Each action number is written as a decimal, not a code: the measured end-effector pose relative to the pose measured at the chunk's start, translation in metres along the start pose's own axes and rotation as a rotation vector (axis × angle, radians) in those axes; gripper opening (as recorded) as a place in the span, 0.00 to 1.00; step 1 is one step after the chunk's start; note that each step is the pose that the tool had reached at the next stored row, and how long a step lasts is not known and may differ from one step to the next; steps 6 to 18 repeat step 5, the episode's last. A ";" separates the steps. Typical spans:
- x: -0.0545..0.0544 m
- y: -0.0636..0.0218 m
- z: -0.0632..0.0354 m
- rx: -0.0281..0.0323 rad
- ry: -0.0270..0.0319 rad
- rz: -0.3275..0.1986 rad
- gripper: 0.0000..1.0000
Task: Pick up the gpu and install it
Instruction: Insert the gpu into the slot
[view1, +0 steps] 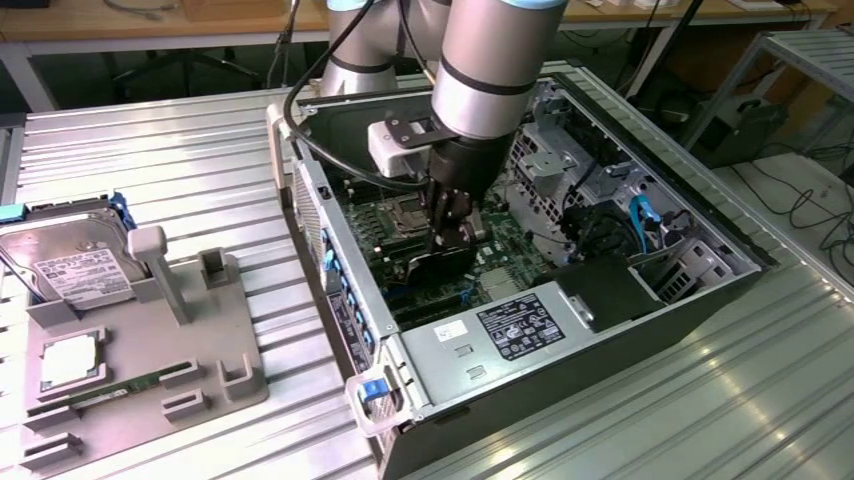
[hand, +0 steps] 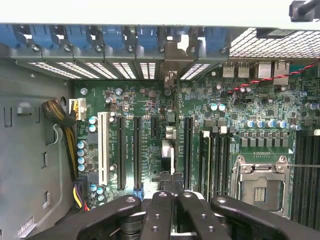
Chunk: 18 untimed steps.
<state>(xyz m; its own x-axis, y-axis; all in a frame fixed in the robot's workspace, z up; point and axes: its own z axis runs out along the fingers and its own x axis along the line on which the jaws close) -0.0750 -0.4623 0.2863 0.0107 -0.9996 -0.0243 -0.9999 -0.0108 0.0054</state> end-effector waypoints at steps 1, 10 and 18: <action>0.000 0.0000 0.0000 0.0001 0.0000 0.000 0.11; 0.000 0.0000 0.0000 0.0003 0.0000 0.000 0.11; 0.000 0.0000 0.0000 0.0003 0.0000 0.000 0.11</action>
